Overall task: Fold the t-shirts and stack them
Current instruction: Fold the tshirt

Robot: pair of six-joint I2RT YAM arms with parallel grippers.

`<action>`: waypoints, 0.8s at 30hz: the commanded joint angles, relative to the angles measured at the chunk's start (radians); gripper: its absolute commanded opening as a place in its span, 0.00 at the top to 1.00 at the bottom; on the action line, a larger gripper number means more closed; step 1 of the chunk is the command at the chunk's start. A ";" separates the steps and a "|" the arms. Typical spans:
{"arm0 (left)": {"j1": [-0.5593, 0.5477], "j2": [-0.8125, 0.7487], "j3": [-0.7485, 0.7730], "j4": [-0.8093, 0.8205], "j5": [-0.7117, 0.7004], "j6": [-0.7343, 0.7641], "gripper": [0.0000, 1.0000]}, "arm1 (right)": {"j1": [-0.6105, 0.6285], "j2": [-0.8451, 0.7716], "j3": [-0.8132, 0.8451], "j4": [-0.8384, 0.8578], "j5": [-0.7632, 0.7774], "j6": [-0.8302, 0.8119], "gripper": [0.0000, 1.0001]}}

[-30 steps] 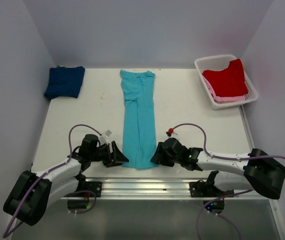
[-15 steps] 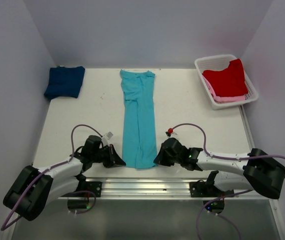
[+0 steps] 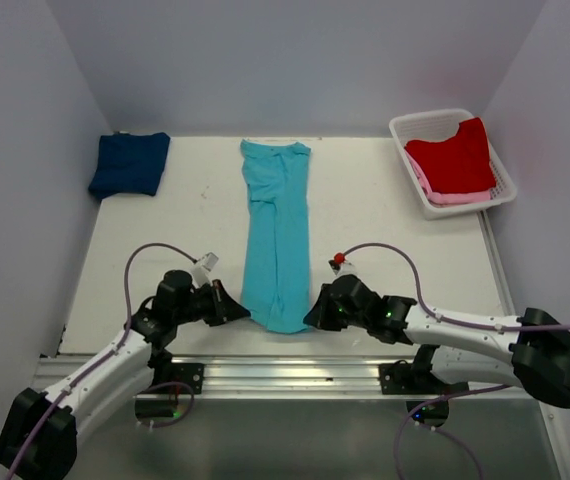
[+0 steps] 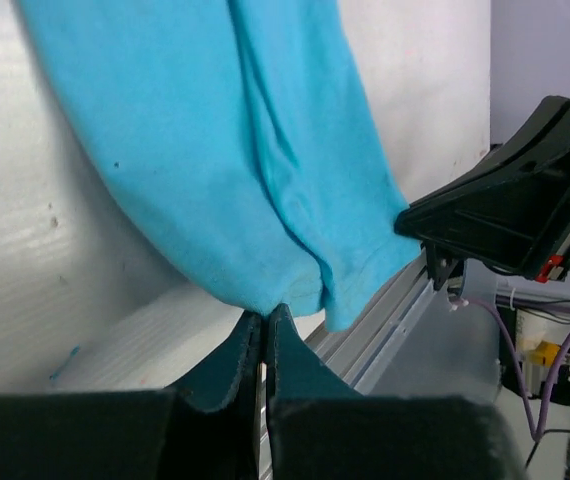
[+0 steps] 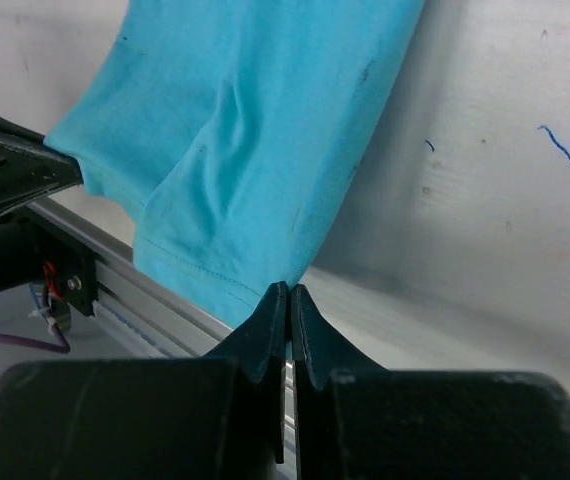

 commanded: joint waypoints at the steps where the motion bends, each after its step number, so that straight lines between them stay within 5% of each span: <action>1: -0.003 -0.031 0.085 -0.051 -0.071 0.059 1.00 | 0.005 -0.041 0.092 -0.077 0.063 -0.080 1.00; 9: -0.003 0.067 0.125 0.082 -0.229 0.142 1.00 | -0.028 0.023 0.219 -0.166 0.267 -0.202 1.00; 24: -0.003 0.448 0.332 0.386 -0.438 0.231 1.00 | -0.295 0.409 0.480 -0.055 0.209 -0.460 1.00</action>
